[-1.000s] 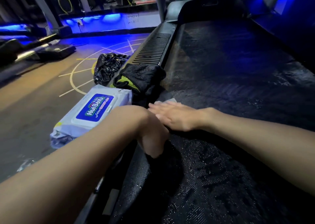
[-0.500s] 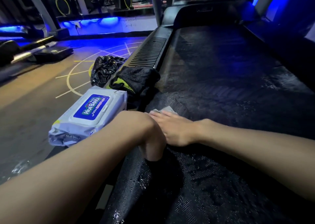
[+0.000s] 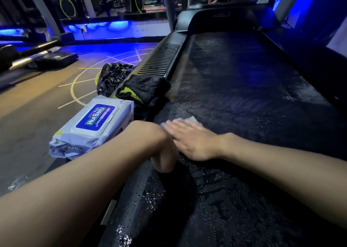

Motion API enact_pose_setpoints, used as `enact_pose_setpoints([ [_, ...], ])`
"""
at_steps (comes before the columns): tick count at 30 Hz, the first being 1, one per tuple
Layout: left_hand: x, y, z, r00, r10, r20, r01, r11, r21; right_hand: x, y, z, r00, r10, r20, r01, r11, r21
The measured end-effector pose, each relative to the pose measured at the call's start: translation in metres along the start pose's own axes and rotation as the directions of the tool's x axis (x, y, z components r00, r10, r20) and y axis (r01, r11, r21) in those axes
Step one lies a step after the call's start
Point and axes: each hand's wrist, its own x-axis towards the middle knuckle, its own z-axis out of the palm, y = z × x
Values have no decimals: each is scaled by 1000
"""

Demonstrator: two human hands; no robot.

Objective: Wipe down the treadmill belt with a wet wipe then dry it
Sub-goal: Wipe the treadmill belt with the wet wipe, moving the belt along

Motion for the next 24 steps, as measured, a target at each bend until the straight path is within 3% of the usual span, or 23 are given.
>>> enact_pose_setpoints([
  [3, 6, 0, 0, 998, 2, -62, -6, 998, -60, -19, -6, 5, 992, -125, 28, 125, 992, -5],
  [7, 1, 6, -1, 987, -9, -159, -5, 996, -88, -15, 24, -4, 996, 83, 15, -83, 996, -20],
  [11, 9, 5, 1, 952, -27, -304, -19, 989, -149, -41, 9, 7, 996, -66, 61, 69, 996, -59],
  [15, 8, 15, -7, 957, -30, -288, -1, 994, -107, -35, 32, -2, 994, 102, 31, -101, 994, -32],
  [20, 11, 14, -12, 913, 28, -406, -71, 993, -90, -61, 16, 10, 996, -74, 48, 77, 996, -54],
  [24, 13, 24, -19, 912, 76, -404, -98, 994, -36, -54, 38, -4, 991, 130, 27, -129, 991, -24],
])
